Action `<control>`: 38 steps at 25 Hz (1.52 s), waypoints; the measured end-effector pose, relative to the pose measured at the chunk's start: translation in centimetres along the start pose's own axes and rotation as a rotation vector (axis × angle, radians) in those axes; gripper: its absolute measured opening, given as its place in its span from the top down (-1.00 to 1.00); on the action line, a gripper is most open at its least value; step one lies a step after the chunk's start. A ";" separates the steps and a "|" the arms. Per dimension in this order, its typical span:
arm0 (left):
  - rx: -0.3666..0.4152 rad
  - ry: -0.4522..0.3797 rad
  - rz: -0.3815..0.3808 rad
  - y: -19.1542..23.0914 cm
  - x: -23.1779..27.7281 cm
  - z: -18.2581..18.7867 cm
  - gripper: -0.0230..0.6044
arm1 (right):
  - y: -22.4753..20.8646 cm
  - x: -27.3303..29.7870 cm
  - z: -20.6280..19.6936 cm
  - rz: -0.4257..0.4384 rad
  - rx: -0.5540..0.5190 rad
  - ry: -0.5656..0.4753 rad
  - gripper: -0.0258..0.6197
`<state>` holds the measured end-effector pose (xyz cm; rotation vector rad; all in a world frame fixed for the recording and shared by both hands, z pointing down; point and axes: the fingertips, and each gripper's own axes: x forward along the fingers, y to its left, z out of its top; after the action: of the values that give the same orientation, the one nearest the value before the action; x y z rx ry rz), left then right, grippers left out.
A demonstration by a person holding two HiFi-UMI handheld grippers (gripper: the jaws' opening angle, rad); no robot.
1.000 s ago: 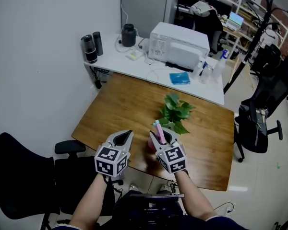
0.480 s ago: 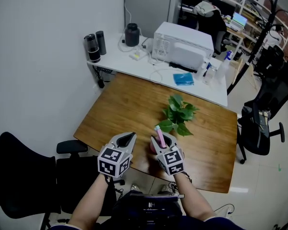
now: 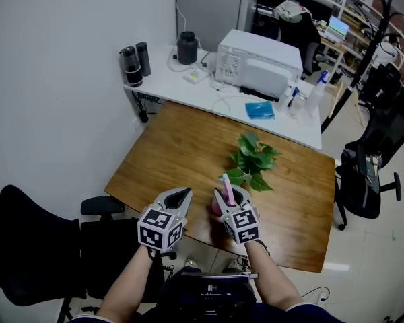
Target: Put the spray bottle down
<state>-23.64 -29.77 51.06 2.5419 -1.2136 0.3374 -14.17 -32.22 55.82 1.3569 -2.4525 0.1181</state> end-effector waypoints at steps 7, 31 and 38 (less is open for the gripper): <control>0.000 -0.005 0.004 -0.2 -0.2 0.1 0.91 | -0.4 0.1 -0.2 0.006 0.030 0.007 0.49; -0.013 -0.002 0.004 -2.8 -0.1 -0.1 0.91 | -1.5 -6.0 -1.6 0.019 0.103 0.031 0.31; -0.019 -0.016 -0.022 -5.2 -0.1 0.0 0.91 | -4.5 -11.5 2.2 -0.004 0.138 -0.101 0.67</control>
<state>-19.59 -26.61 50.17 2.5445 -1.1873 0.3002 -5.35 -25.86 49.56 1.4584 -2.5667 0.2267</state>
